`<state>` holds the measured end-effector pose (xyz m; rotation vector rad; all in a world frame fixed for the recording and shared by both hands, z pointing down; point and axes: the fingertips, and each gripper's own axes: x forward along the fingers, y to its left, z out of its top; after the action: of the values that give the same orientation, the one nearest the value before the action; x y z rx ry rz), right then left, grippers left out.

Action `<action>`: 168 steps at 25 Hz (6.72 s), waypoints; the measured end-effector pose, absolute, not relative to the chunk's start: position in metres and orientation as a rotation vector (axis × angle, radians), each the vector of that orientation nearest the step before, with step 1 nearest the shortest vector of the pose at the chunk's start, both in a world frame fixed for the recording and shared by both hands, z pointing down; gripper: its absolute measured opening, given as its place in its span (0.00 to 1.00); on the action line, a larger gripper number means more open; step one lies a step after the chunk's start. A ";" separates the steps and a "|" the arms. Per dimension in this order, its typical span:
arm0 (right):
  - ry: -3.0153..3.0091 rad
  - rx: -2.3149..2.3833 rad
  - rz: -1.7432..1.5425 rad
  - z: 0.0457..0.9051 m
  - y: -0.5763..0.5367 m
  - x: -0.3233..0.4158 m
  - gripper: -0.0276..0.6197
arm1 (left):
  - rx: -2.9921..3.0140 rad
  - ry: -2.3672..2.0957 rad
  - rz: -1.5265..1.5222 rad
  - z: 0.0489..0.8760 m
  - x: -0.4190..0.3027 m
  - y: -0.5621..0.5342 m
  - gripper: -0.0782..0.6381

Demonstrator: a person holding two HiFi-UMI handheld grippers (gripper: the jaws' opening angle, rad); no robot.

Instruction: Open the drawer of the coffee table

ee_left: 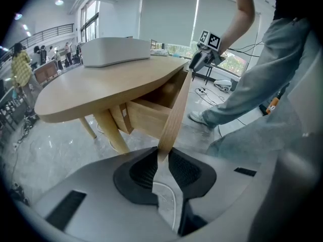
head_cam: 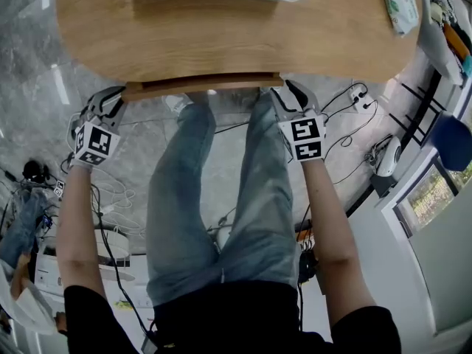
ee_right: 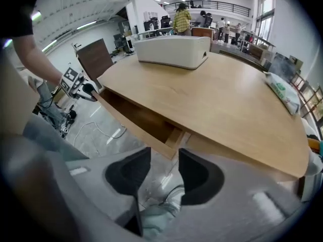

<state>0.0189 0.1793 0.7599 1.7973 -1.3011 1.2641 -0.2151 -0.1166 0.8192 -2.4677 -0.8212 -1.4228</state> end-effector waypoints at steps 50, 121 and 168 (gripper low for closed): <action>-1.474 0.999 0.748 0.776 0.160 -0.047 0.25 | -2.538 -0.518 -1.617 0.822 -0.249 -0.082 0.23; -1.472 0.676 0.757 0.812 0.230 -0.150 0.18 | -2.463 -0.332 -1.909 0.864 -0.351 -0.015 0.24; -2.060 1.849 0.585 0.217 0.089 0.037 0.04 | -3.217 0.717 -0.742 0.237 -0.144 -0.006 0.13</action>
<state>0.0372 0.0891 0.2169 1.8490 -2.0601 0.5849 -0.1442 -0.0060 0.2368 -3.2166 0.7167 -0.7419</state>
